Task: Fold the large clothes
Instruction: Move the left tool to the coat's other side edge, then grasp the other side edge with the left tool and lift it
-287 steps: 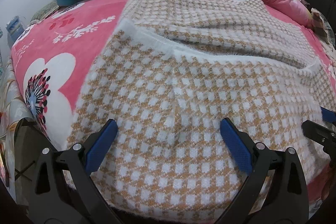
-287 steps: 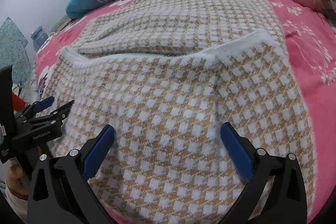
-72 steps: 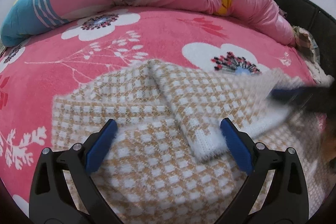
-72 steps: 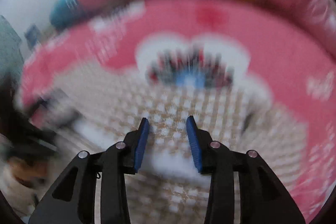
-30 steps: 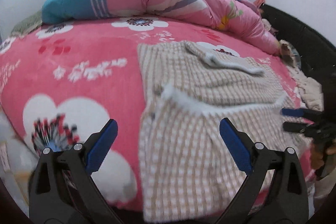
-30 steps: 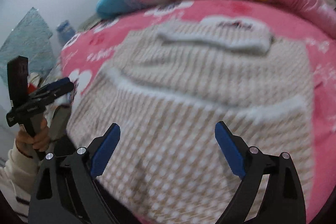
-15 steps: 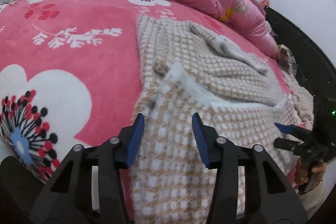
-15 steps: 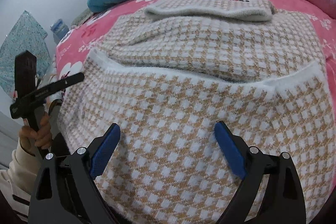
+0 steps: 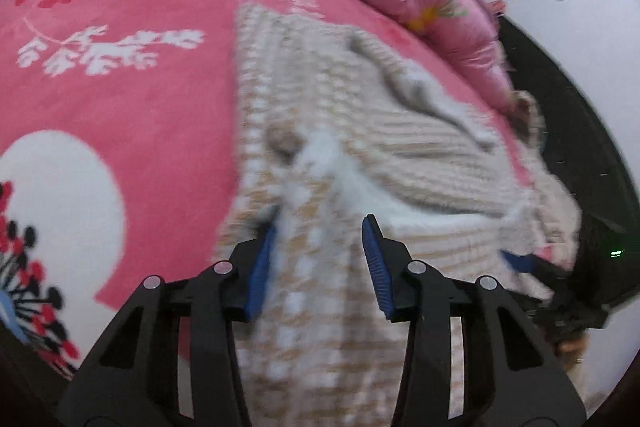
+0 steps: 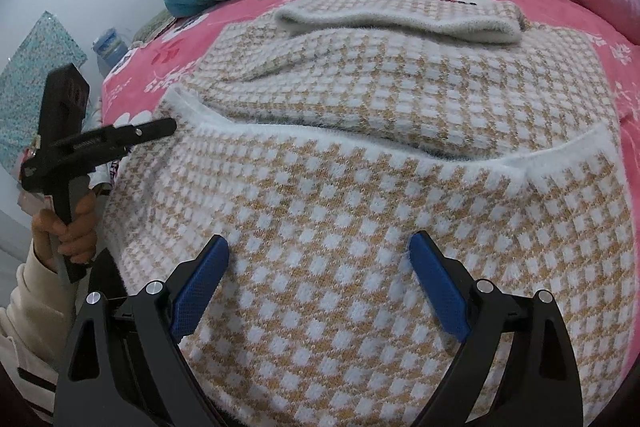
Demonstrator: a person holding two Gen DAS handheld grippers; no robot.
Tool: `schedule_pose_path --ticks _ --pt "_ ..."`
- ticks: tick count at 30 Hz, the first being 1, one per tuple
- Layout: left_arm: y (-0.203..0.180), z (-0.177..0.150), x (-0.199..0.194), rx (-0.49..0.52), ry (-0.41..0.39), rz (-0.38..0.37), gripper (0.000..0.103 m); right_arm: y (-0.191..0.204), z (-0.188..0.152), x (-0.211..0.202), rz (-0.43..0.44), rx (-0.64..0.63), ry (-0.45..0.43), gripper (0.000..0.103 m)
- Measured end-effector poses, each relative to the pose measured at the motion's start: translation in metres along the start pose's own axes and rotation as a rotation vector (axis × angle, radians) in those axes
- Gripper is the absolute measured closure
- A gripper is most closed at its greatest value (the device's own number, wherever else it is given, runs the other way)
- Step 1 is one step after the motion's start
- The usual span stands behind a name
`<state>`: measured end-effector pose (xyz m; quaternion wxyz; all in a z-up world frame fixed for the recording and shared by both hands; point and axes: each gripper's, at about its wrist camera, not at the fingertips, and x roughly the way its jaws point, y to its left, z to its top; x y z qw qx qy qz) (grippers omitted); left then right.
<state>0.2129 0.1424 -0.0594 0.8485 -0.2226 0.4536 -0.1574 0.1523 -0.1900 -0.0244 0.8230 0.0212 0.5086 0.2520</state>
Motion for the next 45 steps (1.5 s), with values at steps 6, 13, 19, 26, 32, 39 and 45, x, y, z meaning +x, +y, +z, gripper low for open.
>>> schedule_pose_path --ticks 6,13,19,26,32,39,45 --pt "-0.012 -0.006 0.011 0.048 0.058 0.111 0.063 0.000 -0.003 0.001 0.003 -0.001 -0.005 0.013" --pt "-0.042 -0.010 0.023 0.172 0.064 0.310 0.062 -0.011 -0.010 -0.019 0.014 0.037 -0.018 0.013" --pt "-0.048 -0.014 0.024 0.203 0.050 0.373 0.061 -0.065 -0.025 -0.072 -0.040 0.166 -0.125 0.017" --pt "-0.047 -0.014 0.021 0.201 0.047 0.388 0.060 -0.113 -0.012 -0.085 -0.105 0.246 -0.168 0.034" --pt "-0.052 -0.013 0.026 0.200 0.047 0.397 0.060 -0.133 0.016 -0.063 -0.136 0.236 -0.138 0.047" --pt "-0.051 -0.013 0.026 0.201 0.049 0.398 0.059 -0.142 0.010 -0.056 -0.110 0.257 -0.088 0.059" --pt "-0.052 -0.012 0.028 0.202 0.050 0.405 0.059 -0.133 -0.002 -0.062 -0.118 0.230 -0.077 0.081"
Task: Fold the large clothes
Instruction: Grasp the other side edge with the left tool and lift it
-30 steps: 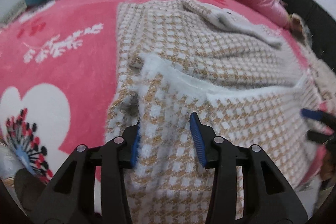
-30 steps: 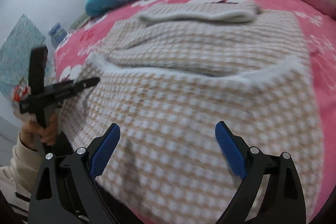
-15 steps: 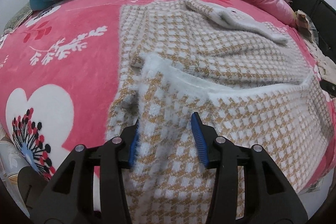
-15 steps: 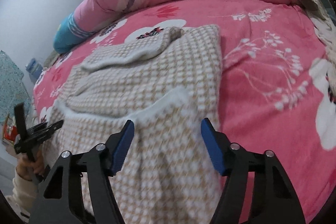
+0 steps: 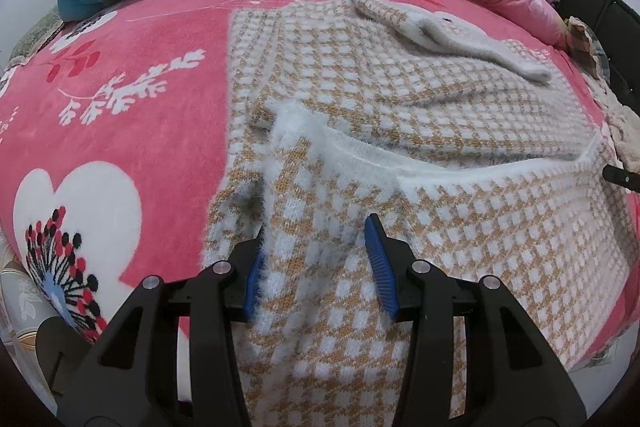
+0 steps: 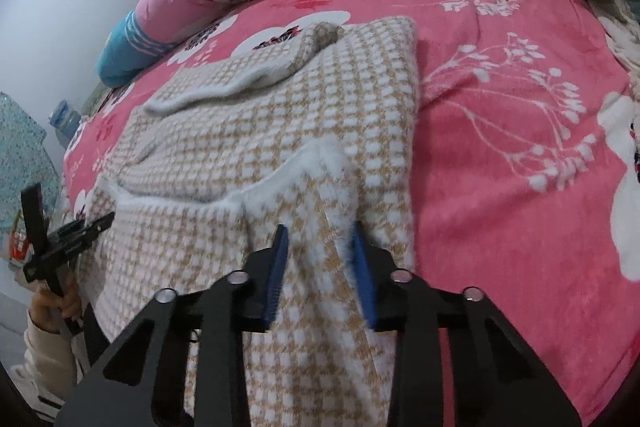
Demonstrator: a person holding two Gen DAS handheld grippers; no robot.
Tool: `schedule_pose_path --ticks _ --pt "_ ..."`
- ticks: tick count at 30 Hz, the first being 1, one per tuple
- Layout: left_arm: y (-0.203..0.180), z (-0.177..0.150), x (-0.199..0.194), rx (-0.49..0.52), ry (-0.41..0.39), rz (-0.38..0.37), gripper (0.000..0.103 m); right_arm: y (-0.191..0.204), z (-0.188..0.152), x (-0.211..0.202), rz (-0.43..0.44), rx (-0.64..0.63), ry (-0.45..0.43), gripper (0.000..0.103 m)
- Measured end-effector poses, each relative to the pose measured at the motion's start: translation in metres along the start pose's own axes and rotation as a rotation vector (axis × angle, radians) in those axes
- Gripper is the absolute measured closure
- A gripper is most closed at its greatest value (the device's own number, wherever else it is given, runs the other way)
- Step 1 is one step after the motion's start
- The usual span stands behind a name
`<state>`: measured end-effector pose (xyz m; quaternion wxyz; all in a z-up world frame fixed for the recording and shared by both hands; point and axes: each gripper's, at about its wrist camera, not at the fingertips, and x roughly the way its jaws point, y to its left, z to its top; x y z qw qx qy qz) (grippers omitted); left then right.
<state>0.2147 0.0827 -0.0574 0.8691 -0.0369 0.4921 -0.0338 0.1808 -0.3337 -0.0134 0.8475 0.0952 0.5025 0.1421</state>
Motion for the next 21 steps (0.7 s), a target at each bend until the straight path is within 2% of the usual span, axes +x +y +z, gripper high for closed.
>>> schedule_pose_path --ticks 3,5,10,15,21 --pt "-0.002 0.002 0.001 -0.003 0.003 0.016 0.058 0.008 -0.001 0.003 -0.065 -0.041 -0.002 0.089" --pt "-0.006 0.004 0.001 -0.002 0.002 0.034 0.060 0.012 -0.002 0.002 -0.095 -0.061 -0.012 0.091" --pt "-0.013 -0.001 -0.015 0.027 -0.031 0.065 0.086 0.024 -0.006 -0.015 -0.127 -0.091 -0.067 0.094" --pt "-0.018 -0.009 -0.041 0.069 -0.094 0.076 0.093 0.042 -0.013 -0.040 -0.159 -0.129 -0.127 0.095" --pt "-0.026 -0.021 -0.083 0.107 -0.189 0.077 0.095 0.063 -0.024 -0.071 -0.210 -0.183 -0.201 0.095"
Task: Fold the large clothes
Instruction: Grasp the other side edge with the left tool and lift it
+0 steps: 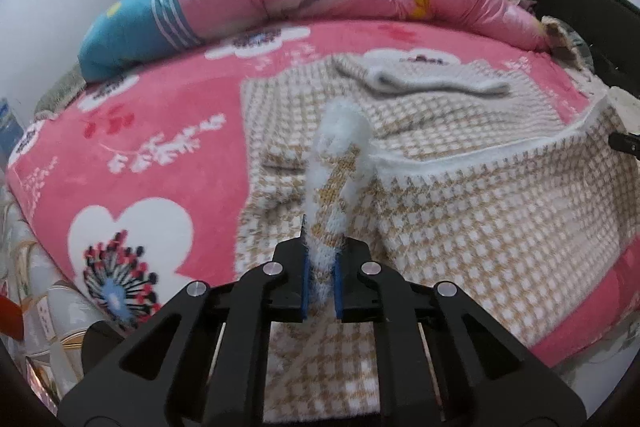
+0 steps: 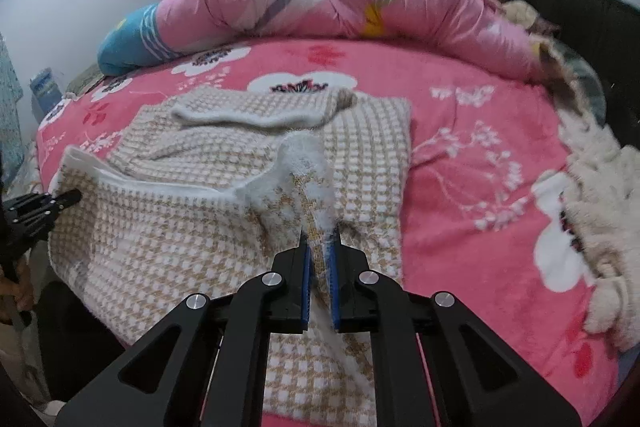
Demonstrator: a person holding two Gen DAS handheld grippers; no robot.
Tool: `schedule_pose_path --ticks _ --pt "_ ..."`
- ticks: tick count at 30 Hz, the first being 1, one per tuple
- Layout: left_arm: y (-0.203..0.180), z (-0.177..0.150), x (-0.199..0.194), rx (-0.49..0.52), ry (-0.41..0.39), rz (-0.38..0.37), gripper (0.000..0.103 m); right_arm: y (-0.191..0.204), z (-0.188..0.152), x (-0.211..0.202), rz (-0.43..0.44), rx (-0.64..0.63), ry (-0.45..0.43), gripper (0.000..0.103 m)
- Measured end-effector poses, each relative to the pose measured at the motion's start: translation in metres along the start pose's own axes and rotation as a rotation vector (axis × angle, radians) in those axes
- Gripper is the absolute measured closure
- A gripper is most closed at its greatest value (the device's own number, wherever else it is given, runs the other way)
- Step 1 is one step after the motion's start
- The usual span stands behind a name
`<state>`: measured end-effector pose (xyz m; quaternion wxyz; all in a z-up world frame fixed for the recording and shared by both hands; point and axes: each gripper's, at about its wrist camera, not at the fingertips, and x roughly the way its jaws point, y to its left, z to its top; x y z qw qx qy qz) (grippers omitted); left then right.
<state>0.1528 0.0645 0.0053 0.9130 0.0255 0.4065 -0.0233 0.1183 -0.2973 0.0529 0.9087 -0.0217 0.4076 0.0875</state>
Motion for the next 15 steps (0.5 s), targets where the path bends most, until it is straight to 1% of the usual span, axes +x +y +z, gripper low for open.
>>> schedule_pose_path --ticks 3,8,12,14,15 --pt "0.005 0.004 -0.022 -0.028 -0.052 -0.022 0.096 0.004 0.002 -0.019 -0.024 -0.003 -0.047 0.095" --pt "0.017 0.018 -0.056 -0.055 -0.141 -0.065 0.096 0.003 0.015 -0.051 -0.030 0.022 -0.140 0.096" --pt "0.023 0.047 -0.065 -0.056 -0.194 -0.086 0.096 -0.002 0.038 -0.063 -0.026 0.005 -0.209 0.096" --pt "0.029 0.068 -0.062 -0.055 -0.223 -0.084 0.096 -0.005 0.055 -0.061 -0.025 -0.004 -0.237 0.096" --pt "0.031 0.078 -0.060 -0.057 -0.234 -0.086 0.096 -0.008 0.070 -0.059 -0.021 -0.014 -0.257 0.096"
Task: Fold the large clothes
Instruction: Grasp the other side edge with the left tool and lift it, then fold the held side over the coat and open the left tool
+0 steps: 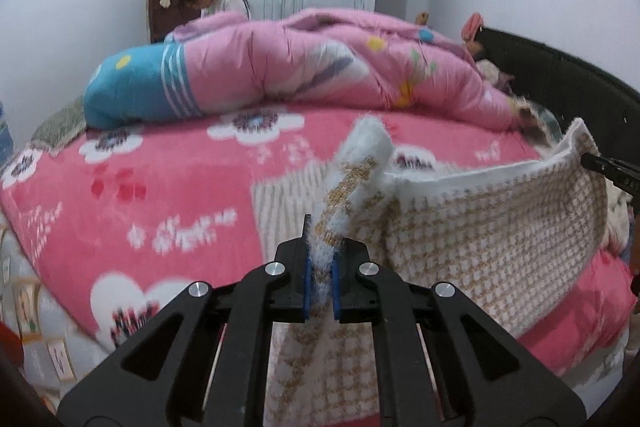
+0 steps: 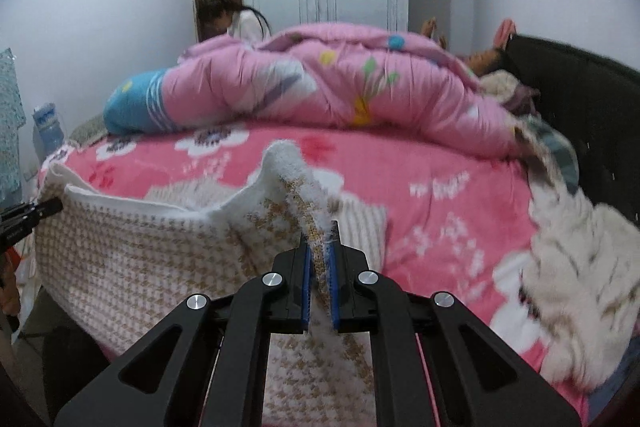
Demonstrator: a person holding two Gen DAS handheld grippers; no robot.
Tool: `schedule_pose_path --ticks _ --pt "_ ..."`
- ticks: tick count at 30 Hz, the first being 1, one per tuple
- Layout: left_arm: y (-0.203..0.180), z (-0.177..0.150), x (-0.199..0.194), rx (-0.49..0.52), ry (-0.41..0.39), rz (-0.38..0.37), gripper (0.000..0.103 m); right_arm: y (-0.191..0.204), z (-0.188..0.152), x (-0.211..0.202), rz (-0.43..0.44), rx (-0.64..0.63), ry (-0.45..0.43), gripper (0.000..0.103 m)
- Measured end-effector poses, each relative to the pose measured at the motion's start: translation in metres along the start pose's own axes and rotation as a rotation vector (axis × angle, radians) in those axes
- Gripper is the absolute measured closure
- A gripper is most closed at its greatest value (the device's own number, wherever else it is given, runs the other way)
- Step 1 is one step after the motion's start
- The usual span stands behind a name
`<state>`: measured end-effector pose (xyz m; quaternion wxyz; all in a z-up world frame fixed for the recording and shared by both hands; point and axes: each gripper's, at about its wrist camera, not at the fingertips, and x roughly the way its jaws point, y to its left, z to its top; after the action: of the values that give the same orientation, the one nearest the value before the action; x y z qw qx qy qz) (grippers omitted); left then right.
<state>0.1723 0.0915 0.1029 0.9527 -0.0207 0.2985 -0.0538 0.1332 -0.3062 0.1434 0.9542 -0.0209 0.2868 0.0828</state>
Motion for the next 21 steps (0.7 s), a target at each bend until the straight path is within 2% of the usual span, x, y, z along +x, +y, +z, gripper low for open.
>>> schedule_pose_path --ticks 5,8,11,14,16,17,18,19,21 --pt "0.014 0.061 0.048 0.015 -0.031 0.000 0.096 -0.010 0.055 0.044 0.011 -0.005 -0.051 0.096" --pt "0.024 0.092 0.103 0.031 0.007 0.002 0.096 -0.016 0.084 0.096 -0.006 0.004 -0.033 0.096" --pt "0.042 0.102 0.185 -0.017 0.151 -0.039 0.095 -0.026 0.090 0.167 -0.023 0.047 0.053 0.096" --pt "0.051 0.082 0.246 -0.054 0.276 -0.034 0.089 -0.040 0.069 0.239 -0.023 0.122 0.195 0.094" --pt "0.065 0.061 0.282 -0.104 0.386 -0.014 0.070 -0.058 0.046 0.284 0.000 0.217 0.338 0.082" --pt "0.075 0.054 0.289 -0.141 0.416 -0.001 0.069 -0.068 0.036 0.296 -0.022 0.270 0.400 0.076" --pt "0.086 0.051 0.287 -0.183 0.401 -0.016 0.069 -0.075 0.029 0.298 -0.040 0.315 0.425 0.074" --pt "0.092 0.052 0.281 -0.208 0.372 -0.027 0.068 -0.084 0.027 0.294 -0.023 0.366 0.416 0.073" --pt "0.099 0.062 0.257 -0.210 0.263 -0.014 0.063 -0.089 0.034 0.275 -0.004 0.394 0.327 0.063"
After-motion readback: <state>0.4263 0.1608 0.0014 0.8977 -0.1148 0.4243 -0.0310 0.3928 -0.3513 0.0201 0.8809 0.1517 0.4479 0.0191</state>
